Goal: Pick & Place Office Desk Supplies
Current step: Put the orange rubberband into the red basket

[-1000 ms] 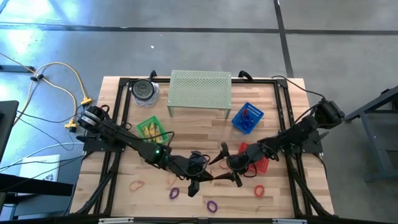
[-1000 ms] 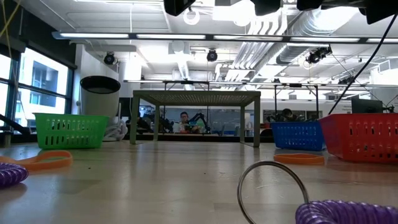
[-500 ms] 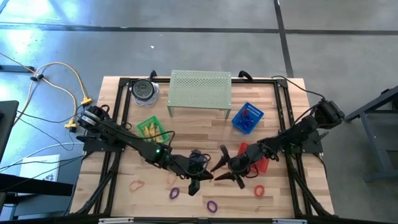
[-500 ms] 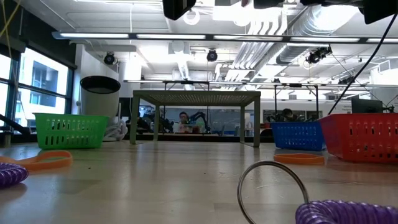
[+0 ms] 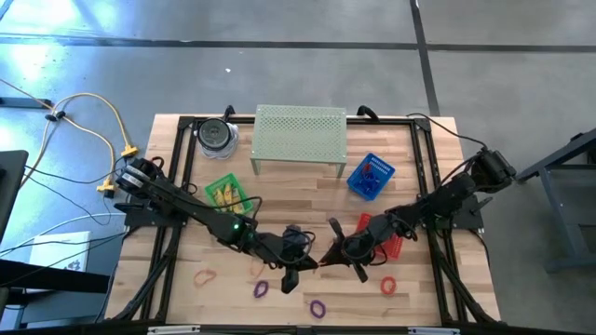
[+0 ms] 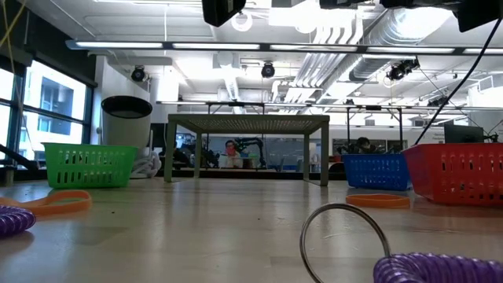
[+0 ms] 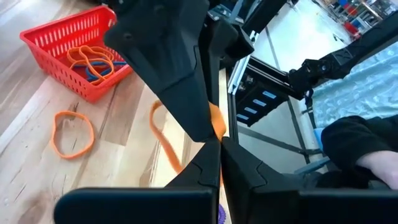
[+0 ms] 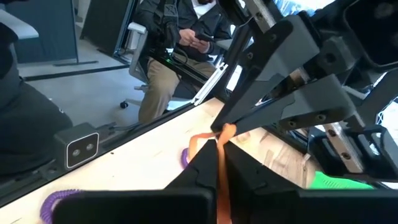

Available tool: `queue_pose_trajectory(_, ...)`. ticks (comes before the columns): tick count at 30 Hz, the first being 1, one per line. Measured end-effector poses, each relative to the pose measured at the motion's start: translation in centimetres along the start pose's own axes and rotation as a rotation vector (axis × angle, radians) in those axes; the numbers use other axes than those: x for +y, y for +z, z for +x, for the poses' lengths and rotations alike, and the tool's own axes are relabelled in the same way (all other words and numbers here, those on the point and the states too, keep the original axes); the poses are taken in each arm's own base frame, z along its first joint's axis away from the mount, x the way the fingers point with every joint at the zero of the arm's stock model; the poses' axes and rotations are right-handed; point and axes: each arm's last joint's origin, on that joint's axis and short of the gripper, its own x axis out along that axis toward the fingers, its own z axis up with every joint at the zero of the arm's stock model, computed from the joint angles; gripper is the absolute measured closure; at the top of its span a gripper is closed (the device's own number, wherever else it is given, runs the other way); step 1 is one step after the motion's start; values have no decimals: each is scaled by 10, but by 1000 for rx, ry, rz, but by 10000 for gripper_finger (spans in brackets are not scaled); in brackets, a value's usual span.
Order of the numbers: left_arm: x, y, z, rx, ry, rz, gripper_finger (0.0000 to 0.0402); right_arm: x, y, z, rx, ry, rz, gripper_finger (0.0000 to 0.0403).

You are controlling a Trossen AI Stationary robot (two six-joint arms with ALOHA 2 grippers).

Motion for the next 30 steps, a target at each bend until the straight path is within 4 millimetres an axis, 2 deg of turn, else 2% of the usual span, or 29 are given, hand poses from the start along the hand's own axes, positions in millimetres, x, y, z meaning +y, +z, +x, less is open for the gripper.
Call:
queue_pose_trajectory(4,0,0,0,-15,20,-7,401,0,-1,0,10,1,1,400)
queue_pose_trajectory(9,4,3,1,-34,49,65,394,2,-4,0,46,14,14,400)
queue_pose_trajectory(13,7,5,1,-59,87,120,357,4,-14,-2,175,-19,89,400)
queue_pose_trajectory(17,13,1,9,-71,141,136,297,8,-13,-11,287,-76,147,401)
queue_pose_trajectory(23,17,-8,22,-67,142,136,217,20,3,-35,405,-175,204,401)
queue_pose_trajectory(26,18,-10,23,-60,144,135,204,26,15,-55,449,-232,256,401)
queue_pose_trajectory(30,16,-11,23,-53,130,103,202,34,21,-85,541,-286,426,401)
